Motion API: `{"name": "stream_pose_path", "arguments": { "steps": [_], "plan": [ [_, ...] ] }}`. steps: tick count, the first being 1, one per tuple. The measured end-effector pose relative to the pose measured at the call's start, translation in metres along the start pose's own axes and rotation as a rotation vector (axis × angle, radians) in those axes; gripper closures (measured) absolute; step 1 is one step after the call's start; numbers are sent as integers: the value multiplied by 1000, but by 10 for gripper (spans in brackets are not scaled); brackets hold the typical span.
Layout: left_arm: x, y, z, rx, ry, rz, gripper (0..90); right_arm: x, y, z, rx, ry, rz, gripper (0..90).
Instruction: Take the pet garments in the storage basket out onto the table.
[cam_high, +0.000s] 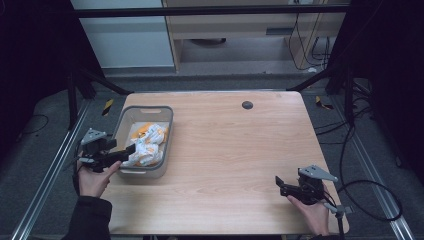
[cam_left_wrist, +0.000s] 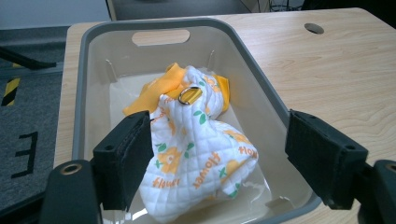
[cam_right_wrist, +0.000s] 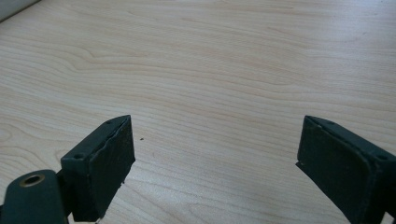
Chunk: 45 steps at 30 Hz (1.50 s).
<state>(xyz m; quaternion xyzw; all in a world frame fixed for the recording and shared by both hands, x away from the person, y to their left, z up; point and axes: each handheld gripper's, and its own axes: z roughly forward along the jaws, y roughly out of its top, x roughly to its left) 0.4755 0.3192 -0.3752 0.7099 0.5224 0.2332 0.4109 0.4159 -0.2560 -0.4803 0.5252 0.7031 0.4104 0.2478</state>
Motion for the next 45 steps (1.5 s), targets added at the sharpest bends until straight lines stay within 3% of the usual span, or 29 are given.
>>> {"name": "stream_pose_path", "arguments": {
  "steps": [7, 45],
  "plan": [
    [-2, 9, 14, 55, 2, 18, 229, -1, 0, 1, 8, 0, -6, 110],
    [7, 41, 74, 303, 53, 15, 251, -1, 1, 2, 20, 6, -2, 110]
  ]
}}
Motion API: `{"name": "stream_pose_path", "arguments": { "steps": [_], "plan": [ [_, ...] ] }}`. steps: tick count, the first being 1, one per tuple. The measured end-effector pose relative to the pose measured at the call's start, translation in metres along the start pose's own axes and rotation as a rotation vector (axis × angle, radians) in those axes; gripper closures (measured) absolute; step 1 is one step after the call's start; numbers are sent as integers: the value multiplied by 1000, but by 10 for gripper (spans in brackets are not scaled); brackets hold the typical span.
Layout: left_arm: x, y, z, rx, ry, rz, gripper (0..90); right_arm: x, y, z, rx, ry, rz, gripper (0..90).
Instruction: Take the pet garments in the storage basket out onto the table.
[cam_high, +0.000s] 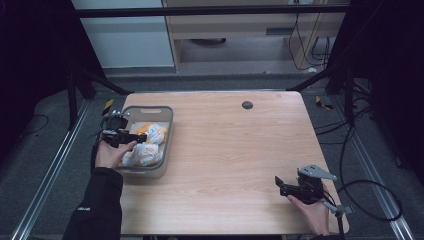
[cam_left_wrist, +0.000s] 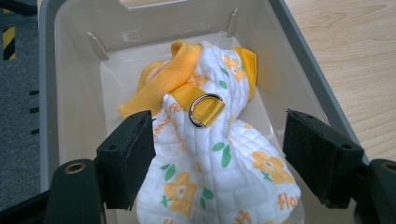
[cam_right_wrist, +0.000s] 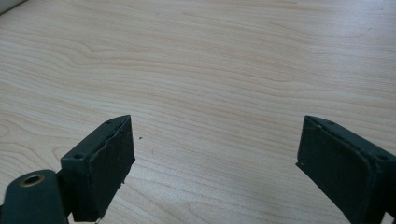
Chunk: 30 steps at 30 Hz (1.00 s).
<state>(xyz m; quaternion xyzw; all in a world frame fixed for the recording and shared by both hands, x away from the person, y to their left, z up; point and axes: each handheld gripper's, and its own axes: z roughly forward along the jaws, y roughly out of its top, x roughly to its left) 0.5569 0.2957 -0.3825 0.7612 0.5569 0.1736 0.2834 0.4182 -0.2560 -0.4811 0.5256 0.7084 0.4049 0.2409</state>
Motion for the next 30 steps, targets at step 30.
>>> {"name": "stream_pose_path", "arguments": {
  "steps": [30],
  "plan": [
    [1, -10, 33, 202, -73, -43, 425, 1, -1, 4, 25, 2, -16, 109]
  ]
}}
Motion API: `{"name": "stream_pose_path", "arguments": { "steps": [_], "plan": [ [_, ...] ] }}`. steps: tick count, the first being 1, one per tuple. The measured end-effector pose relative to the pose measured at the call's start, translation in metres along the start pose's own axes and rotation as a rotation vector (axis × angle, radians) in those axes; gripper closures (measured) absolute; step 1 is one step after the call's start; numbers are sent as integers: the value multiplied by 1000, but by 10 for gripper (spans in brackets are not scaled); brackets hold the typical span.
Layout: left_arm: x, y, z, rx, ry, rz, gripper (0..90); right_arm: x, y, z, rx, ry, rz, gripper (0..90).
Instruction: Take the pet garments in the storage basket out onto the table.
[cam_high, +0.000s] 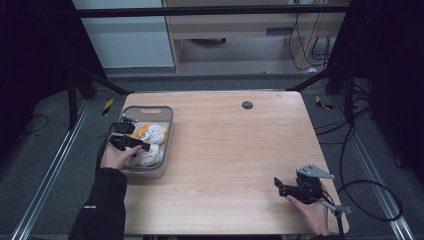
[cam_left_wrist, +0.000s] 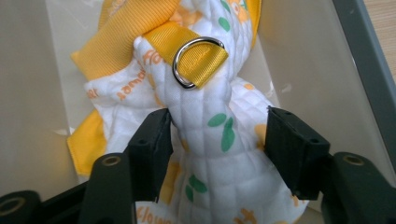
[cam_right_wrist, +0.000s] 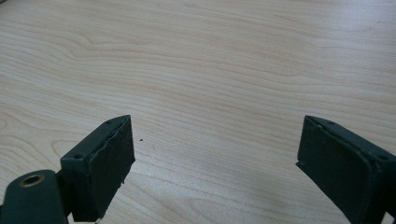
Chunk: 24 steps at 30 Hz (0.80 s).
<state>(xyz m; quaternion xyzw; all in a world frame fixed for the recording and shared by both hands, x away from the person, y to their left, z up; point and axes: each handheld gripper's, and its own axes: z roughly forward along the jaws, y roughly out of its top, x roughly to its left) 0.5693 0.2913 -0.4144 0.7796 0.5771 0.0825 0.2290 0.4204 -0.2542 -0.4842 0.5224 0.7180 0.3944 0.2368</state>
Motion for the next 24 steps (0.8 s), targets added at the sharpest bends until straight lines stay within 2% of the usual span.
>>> {"name": "stream_pose_path", "arguments": {
  "steps": [7, 15, 18, 24],
  "plan": [
    [1, -1, 6, 48, -11, -8, 546, 0, 0, 0, 2, 3, -1, 108],
    [-1, -1, 10, 88, 16, 9, 730, 0, 0, 0, 3, 6, 2, 108],
    [-1, -2, 9, 91, 17, 18, 774, 0, 0, 0, 4, 6, 1, 109],
    [-2, -3, 2, 64, 28, 37, 804, 0, 0, 0, 3, 6, 0, 110]
  ]
}}
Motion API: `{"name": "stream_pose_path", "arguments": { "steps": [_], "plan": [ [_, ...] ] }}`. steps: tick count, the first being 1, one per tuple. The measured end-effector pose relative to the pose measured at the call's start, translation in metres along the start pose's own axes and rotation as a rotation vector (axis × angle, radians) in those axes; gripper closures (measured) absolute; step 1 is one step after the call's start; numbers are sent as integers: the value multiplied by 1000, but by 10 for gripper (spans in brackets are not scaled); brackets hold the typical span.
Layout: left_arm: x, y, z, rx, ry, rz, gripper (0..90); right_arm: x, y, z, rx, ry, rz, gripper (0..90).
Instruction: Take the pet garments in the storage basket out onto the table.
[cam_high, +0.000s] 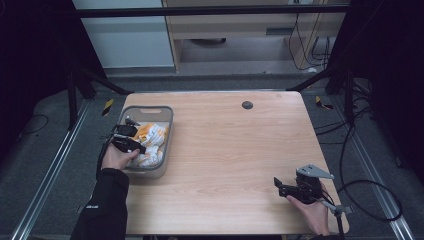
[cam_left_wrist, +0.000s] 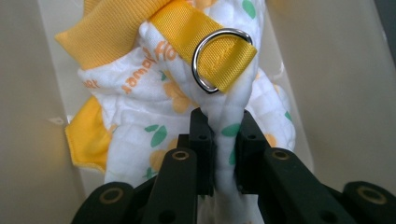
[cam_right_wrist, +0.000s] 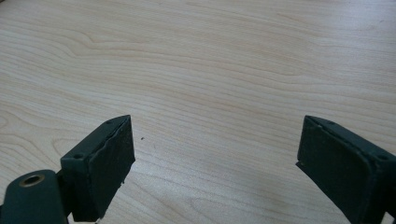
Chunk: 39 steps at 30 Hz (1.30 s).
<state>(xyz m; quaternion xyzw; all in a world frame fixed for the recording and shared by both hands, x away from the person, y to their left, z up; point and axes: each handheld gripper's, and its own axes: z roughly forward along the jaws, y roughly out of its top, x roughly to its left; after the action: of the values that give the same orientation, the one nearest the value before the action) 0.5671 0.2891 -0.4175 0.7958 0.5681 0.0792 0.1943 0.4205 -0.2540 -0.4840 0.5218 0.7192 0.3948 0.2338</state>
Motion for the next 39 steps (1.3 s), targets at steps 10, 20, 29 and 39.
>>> {"name": "stream_pose_path", "arguments": {
  "steps": [10, 20, 29, 39],
  "plan": [
    [1, 0, -22, -49, -6, 21, 813, -1, 0, 0, -5, -5, -9, 110],
    [-1, 1, -46, -108, -10, 39, 815, 0, 0, 0, -2, -3, -3, 110],
    [-5, 3, -71, -164, -9, 57, 816, -1, 0, 0, -7, -7, -10, 110],
    [-13, 5, -89, -190, -10, 89, 817, -1, 0, 0, -7, -9, -12, 110]
  ]
}}
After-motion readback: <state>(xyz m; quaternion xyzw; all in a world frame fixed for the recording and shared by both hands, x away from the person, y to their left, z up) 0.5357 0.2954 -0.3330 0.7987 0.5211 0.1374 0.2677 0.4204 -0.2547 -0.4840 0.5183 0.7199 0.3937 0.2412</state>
